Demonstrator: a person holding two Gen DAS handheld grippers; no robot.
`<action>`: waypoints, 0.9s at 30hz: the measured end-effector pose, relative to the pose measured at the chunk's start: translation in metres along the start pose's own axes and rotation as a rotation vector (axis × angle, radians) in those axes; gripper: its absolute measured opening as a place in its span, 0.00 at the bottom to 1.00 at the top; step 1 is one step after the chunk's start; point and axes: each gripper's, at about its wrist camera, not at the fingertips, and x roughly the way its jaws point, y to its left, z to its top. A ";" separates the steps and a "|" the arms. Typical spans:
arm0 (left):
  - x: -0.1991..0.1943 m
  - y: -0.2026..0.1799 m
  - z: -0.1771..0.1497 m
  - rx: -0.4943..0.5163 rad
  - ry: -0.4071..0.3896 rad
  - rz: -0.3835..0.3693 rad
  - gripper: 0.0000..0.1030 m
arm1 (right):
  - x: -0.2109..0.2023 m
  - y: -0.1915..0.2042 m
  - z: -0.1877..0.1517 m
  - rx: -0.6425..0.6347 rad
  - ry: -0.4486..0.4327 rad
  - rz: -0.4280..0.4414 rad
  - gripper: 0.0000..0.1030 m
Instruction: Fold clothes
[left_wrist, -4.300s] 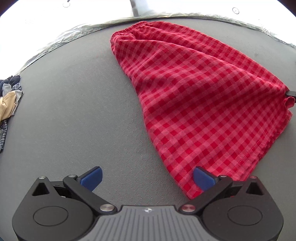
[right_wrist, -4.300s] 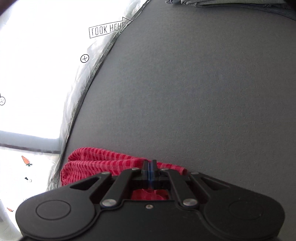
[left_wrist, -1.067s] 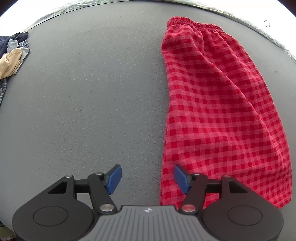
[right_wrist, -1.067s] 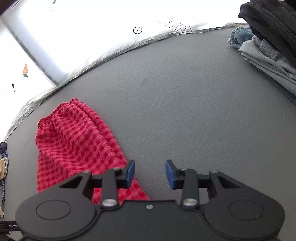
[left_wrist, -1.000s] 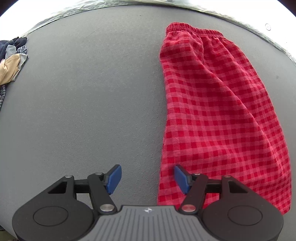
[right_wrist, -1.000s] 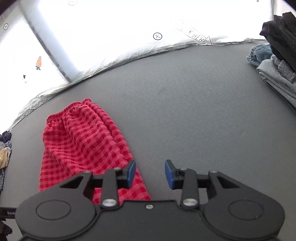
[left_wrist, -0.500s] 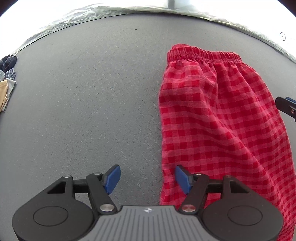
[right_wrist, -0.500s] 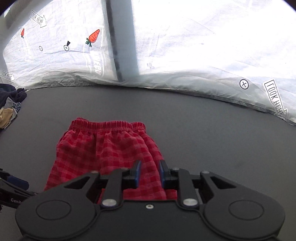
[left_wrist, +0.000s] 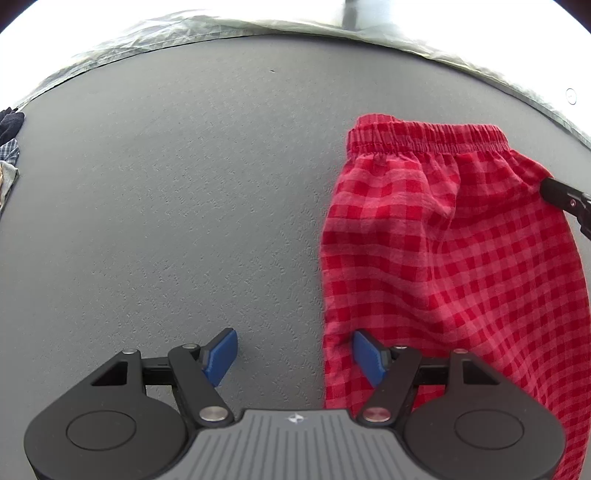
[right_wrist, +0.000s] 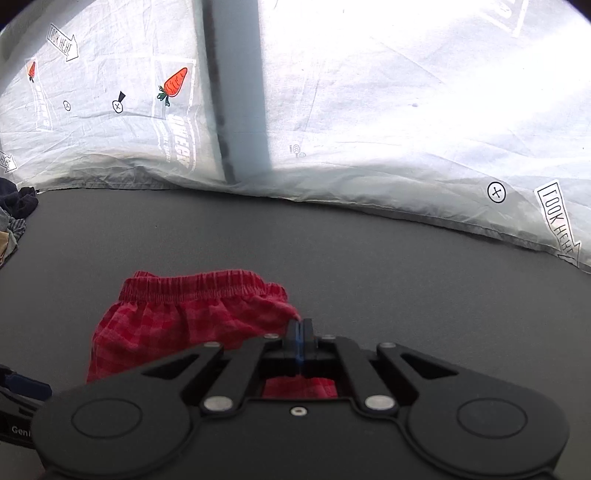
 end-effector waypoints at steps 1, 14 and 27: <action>0.000 0.001 -0.001 -0.004 -0.002 -0.002 0.70 | -0.001 -0.004 0.003 0.018 -0.013 -0.017 0.00; -0.014 0.001 -0.033 -0.007 -0.001 -0.063 0.72 | -0.011 -0.035 -0.029 0.081 0.114 -0.027 0.22; -0.049 0.015 -0.145 0.049 0.034 -0.170 0.72 | -0.098 -0.053 -0.136 0.274 0.260 0.057 0.22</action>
